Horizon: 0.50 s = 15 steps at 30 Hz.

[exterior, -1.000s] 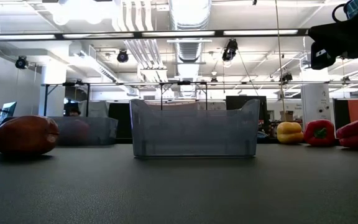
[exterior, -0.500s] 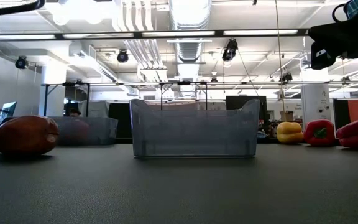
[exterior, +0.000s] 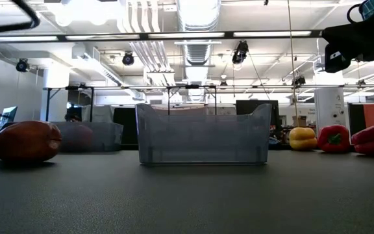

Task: Sort produce into baskets
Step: Put the red bell pepper into the top black bin

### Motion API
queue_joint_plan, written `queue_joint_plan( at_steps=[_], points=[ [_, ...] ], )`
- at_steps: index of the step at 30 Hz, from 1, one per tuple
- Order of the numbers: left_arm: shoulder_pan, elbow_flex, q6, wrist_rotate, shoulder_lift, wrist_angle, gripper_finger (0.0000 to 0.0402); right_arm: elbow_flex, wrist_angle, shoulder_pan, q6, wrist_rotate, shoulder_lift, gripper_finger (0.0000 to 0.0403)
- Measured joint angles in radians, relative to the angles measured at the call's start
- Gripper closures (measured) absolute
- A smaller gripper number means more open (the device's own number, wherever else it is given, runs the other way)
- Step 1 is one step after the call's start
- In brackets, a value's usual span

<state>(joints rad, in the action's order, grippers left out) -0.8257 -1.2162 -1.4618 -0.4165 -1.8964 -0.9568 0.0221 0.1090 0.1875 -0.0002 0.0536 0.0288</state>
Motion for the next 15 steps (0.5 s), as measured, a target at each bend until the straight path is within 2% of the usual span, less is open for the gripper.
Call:
queue_joint_plan(
  at_steps=[4,8,13,15],
  points=[
    [0.0,-0.023,0.05,-0.045,-0.034,-0.002,0.01,0.0,0.0,0.0,0.0,0.0,0.0,0.0392],
    [0.001,-0.069,0.065,-0.037,-0.037,-0.024,0.0136,0.0,0.0,0.0,0.0,0.0,0.0,0.0392],
    [0.003,-0.191,0.066,0.032,-0.032,-0.189,0.0138,0.0,0.0,0.0,0.0,0.0,0.0,0.0392],
    [0.003,-0.256,0.061,0.119,-0.032,-0.284,0.013,0.0,0.0,0.0,0.0,0.0,0.0,0.0392]
  ],
)
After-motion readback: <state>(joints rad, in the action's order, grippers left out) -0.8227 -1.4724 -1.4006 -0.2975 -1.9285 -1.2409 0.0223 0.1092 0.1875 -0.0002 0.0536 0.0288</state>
